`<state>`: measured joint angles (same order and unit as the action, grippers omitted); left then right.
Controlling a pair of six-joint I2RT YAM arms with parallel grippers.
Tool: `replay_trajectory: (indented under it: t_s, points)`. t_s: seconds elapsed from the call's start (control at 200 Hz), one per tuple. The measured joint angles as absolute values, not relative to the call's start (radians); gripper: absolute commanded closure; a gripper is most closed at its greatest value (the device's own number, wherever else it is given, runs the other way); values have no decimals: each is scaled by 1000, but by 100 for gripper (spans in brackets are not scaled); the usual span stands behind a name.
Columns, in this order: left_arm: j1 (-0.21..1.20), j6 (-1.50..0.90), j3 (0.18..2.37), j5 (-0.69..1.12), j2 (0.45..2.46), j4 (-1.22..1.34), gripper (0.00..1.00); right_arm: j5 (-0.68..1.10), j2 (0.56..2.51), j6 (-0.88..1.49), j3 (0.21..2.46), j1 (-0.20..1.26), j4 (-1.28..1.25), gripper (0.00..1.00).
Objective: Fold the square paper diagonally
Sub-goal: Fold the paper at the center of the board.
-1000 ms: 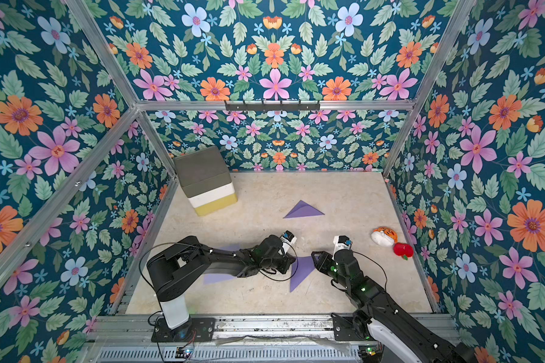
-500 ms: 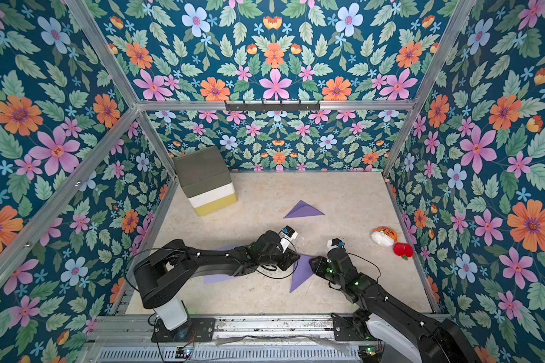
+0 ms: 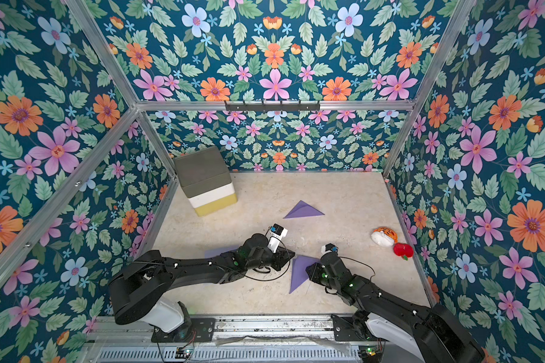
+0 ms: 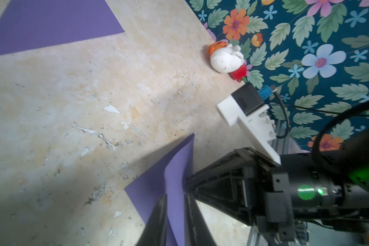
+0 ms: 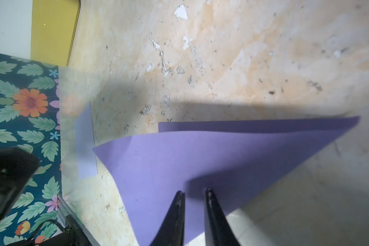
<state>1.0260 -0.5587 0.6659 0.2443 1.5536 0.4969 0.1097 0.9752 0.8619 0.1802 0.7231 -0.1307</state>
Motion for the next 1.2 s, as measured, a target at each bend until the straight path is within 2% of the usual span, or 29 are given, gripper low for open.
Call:
replay_trajectory:
  t_s: [0.195, 0.505, 1.2]
  points:
    - [1107, -629, 619, 265, 1573, 555, 91, 90, 1018, 875, 172, 738, -172, 83]
    - [1186, -700, 645, 224, 1690, 561, 100, 55, 1020, 911, 165, 746, -177, 87]
    - [1204, -733, 732, 159, 1789, 469, 100, 41, 1030, 945, 147, 749, -204, 89]
